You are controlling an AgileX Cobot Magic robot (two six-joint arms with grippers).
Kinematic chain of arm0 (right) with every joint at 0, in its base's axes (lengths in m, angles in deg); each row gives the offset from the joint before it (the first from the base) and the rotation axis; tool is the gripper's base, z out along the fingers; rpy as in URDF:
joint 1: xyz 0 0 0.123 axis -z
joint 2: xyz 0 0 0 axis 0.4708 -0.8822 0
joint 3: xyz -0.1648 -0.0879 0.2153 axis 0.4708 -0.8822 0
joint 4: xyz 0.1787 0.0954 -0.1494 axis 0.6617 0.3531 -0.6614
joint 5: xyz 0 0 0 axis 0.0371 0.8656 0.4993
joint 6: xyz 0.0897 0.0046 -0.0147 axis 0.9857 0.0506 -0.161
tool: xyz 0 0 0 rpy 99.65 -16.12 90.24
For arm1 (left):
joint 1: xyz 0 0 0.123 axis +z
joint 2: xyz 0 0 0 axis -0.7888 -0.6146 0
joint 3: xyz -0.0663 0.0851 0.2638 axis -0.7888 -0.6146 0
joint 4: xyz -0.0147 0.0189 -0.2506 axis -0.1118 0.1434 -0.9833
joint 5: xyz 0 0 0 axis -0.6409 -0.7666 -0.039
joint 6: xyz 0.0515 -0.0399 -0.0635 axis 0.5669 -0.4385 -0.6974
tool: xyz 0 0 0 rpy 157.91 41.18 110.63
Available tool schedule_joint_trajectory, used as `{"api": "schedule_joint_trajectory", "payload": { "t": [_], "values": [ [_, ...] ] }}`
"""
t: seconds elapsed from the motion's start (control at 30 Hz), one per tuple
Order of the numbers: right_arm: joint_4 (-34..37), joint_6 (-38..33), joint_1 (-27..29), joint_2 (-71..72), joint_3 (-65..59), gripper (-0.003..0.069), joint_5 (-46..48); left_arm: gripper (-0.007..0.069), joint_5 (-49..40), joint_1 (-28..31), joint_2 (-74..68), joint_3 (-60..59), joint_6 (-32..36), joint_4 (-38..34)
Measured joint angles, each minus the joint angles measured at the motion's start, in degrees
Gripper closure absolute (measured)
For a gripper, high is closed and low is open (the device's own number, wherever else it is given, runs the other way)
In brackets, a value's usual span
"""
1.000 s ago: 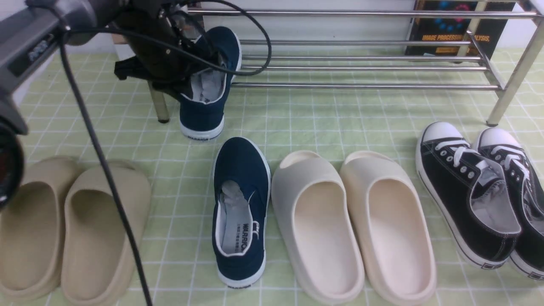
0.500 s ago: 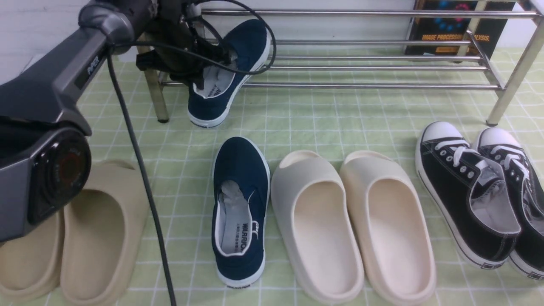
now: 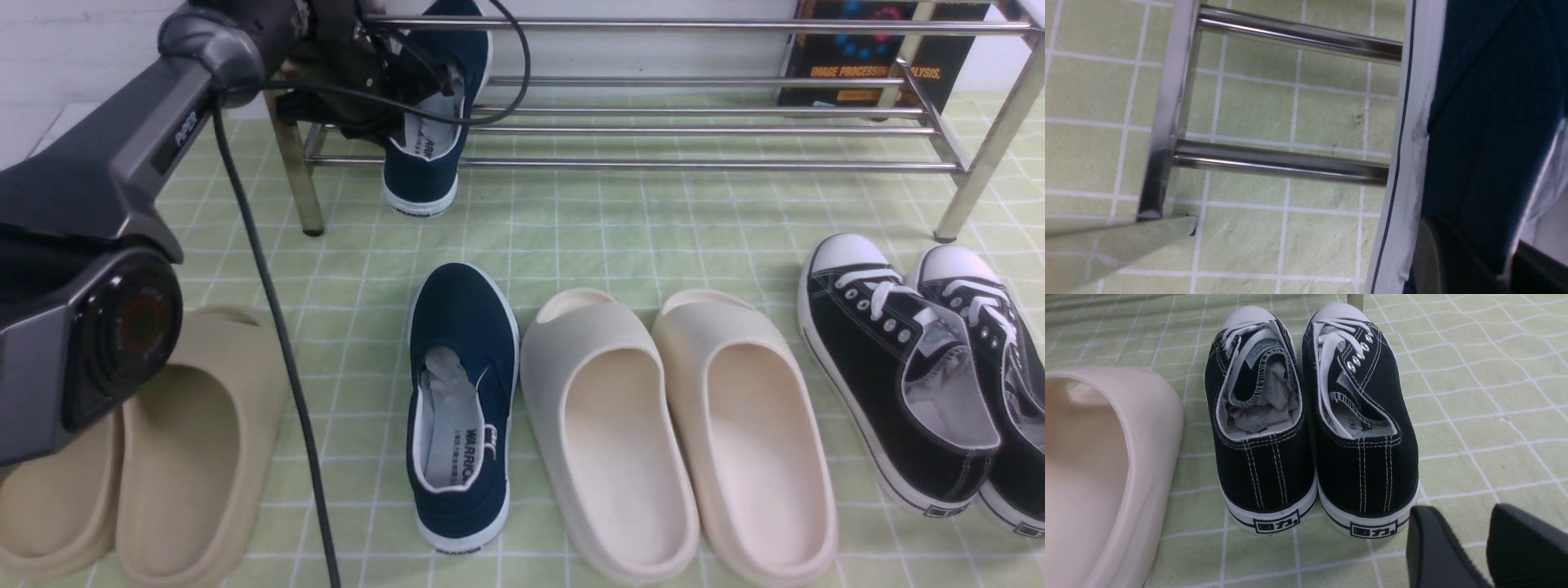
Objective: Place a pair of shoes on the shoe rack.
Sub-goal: Use the left arm to put a shoe into the shoe rack
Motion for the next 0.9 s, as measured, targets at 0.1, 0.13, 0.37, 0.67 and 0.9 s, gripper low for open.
{"api": "schedule_joint_trajectory", "payload": {
  "t": [0.1, 0.13, 0.37, 0.67, 0.9],
  "values": [
    [0.0, 0.0, 0.0, 0.0, 0.0, 0.0419, 0.0, 0.0506, 1.1, 0.0, 0.0, 0.0, 0.0, -0.1],
    [0.0, 0.0, 0.0, 0.0, 0.0, 0.0419, 0.0, 0.0501, 1.1, 0.0, 0.0, 0.1, 0.0, -0.1],
    [0.0, 0.0, 0.0, 0.0, 0.0, 0.0419, 0.0, 0.0315, -2.9, 0.0, 2.7, 0.7, -0.8, 0.0],
    [0.0, 0.0, 0.0, 0.0, 0.0, 0.0419, 0.0, 0.0427, -16.9, -0.3, 11.0, 0.6, 1.7, 0.7],
    [0.0, 0.0, 0.0, 0.0, 0.0, 0.0419, 0.0, 0.0638, -15.2, -1.2, 10.8, -14.4, 4.7, -3.9]
  ]
}}
